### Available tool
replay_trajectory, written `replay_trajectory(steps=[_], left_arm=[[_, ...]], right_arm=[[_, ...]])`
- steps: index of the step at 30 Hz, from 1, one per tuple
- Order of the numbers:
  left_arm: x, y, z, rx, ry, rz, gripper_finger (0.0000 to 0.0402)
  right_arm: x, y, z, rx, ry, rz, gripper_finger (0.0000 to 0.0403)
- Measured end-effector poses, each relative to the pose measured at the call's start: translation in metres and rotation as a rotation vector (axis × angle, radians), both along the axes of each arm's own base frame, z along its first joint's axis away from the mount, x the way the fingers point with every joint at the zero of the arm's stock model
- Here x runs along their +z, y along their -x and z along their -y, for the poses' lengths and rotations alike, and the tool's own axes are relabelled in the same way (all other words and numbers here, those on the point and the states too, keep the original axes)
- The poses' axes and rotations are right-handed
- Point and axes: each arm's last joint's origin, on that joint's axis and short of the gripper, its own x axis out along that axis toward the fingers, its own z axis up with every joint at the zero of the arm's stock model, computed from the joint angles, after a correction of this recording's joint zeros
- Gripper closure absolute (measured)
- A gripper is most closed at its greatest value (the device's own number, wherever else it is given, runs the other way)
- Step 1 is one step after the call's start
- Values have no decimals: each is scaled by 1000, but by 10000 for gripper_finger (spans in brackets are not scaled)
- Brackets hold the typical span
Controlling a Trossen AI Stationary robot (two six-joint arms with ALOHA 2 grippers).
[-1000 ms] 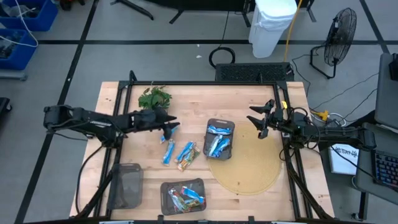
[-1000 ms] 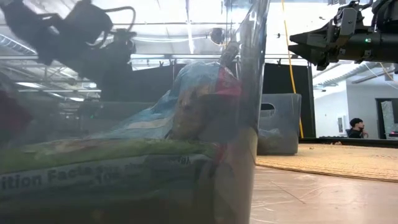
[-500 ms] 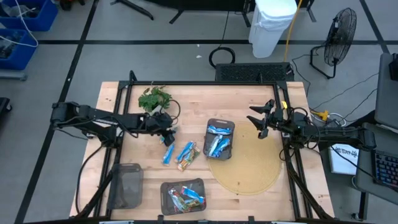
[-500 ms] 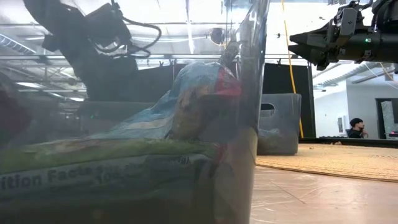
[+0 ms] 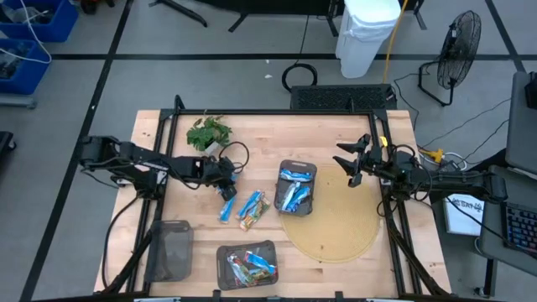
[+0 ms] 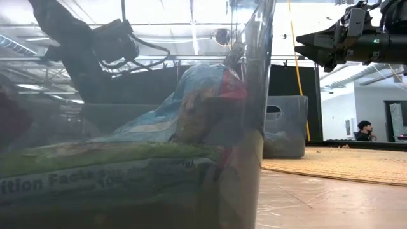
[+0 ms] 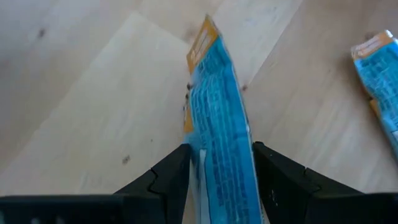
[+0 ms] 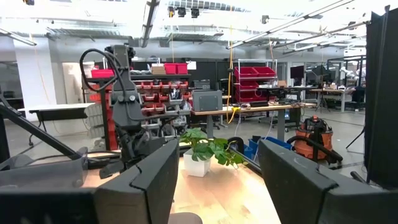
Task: Pick and place Granola Bars by type
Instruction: Put the yellow granola bar into the bottom left black bin
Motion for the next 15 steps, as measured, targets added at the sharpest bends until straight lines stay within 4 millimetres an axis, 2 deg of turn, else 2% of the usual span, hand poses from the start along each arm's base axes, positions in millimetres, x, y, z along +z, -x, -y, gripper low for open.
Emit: replay_trajectory(steps=[12,15], left_arm=[[0,0,-1,65,-4,10,228],[-1,2,-1,64,6,-8,247]], right_arm=[[0,0,0,0,0,0,193],[0,0,0,0,0,0,193]])
